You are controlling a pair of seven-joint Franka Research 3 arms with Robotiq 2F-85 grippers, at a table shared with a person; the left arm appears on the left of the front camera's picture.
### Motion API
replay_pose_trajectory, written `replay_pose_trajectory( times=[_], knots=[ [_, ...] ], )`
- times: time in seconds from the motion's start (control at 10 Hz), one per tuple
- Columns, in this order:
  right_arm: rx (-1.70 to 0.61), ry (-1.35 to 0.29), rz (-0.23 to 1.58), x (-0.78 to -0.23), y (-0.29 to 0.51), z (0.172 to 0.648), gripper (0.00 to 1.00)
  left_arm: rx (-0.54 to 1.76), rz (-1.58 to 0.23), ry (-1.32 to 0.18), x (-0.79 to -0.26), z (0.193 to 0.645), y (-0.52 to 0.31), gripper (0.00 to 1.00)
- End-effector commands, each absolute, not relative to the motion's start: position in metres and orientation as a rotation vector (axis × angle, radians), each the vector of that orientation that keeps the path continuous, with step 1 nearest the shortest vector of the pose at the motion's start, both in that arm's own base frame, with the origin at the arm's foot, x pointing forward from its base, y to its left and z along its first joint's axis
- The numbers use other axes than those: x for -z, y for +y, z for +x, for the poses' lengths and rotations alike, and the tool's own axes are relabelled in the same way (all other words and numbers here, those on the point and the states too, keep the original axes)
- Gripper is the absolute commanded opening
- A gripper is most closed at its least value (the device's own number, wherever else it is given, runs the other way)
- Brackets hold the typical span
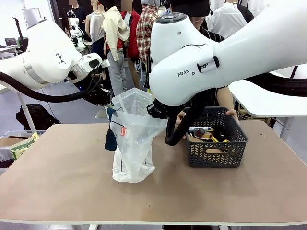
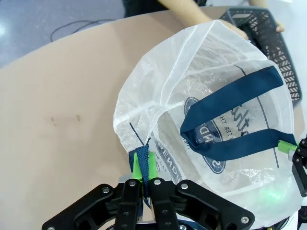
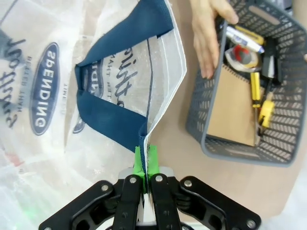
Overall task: Transfer purchased items from the store into the shopping bag.
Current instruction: Move the Reusable shopping bag to the right side of the table.
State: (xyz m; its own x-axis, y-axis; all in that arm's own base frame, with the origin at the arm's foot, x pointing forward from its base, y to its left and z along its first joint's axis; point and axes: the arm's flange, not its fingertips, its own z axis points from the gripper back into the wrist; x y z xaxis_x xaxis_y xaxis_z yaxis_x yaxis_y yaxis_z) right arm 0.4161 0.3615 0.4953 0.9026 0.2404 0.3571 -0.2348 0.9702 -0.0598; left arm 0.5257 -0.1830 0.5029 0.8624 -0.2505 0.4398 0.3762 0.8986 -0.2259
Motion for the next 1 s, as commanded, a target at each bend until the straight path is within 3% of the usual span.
replay_pose_trajectory(
  times=[0.0, 0.4, 0.9],
  knots=[
    [-0.192, -0.401, -0.091, -0.498, 0.367, 0.391, 0.00, 0.389, -0.392, -0.479, -0.491, 0.522, -0.177, 0.00],
    [-0.120, -0.337, -0.224, -0.487, 0.369, 0.399, 0.00, 0.401, -0.276, -0.442, -0.484, 0.522, -0.168, 0.00],
    [-0.133, -0.294, -0.183, -0.478, 0.370, 0.414, 0.00, 0.413, -0.284, -0.437, -0.481, 0.522, -0.169, 0.00]
  ],
)
